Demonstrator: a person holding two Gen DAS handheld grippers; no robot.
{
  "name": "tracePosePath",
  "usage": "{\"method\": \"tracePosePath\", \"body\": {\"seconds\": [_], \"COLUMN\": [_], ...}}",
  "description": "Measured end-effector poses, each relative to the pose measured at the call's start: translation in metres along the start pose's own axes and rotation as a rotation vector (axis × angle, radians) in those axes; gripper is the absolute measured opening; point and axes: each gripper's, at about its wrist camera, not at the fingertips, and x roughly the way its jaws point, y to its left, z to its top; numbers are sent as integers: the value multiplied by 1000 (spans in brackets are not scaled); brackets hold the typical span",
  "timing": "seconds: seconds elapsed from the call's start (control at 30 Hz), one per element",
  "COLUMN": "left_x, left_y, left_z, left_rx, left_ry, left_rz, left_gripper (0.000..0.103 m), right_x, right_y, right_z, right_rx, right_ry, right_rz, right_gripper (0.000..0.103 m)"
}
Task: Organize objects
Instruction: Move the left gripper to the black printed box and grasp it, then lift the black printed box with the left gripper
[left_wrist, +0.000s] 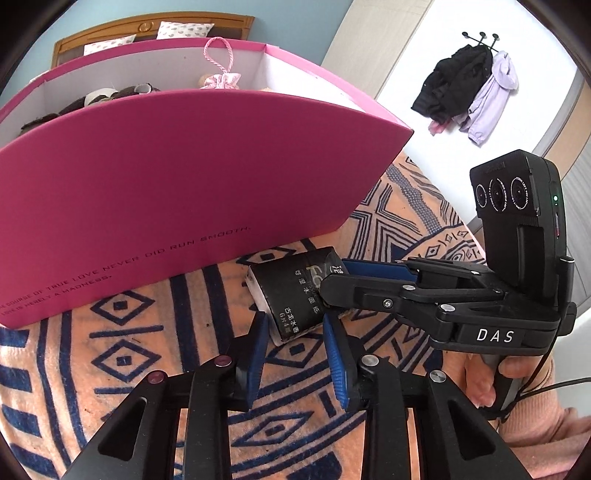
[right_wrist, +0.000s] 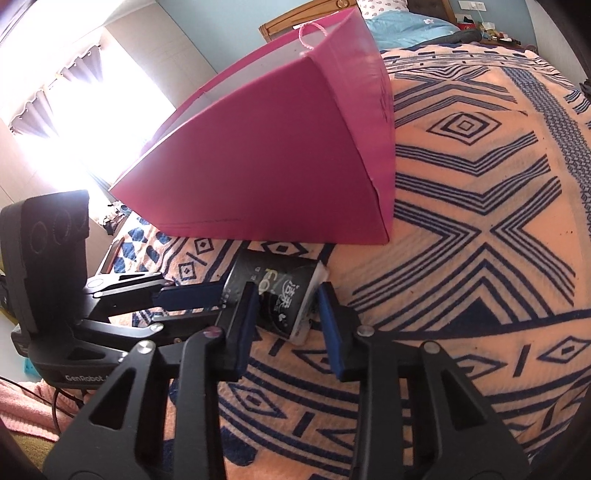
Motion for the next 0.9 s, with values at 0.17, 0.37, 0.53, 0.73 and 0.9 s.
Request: {"method": "tracePosePath", "body": {"seconds": [0.17,0.37,0.53,0.73,0.9], "left_x": [-3,-8,-11,-8,-10], "left_y": [-2,-2,2,1,1], "left_z": [-4,-6,-5,-4,-4], "left_rx": [3,-3,-16,-16,-20], "left_ry": [11,13,-1,0,0], "left_rz": [-6,-19,-21,-13,-21], "left_gripper": [30,31,31,26,26], "right_x": [0,-2,-2,-3,-6], "right_y": [1,5,5,4,5], "right_z": [0,-4,-5,-6,-8], "right_rx": [5,-10,0,-1,-4], "right_ry": [4,17,6,4,-3], "right_rz": [1,7,4,6,6], "right_gripper": [35,35,35,34,30]}}
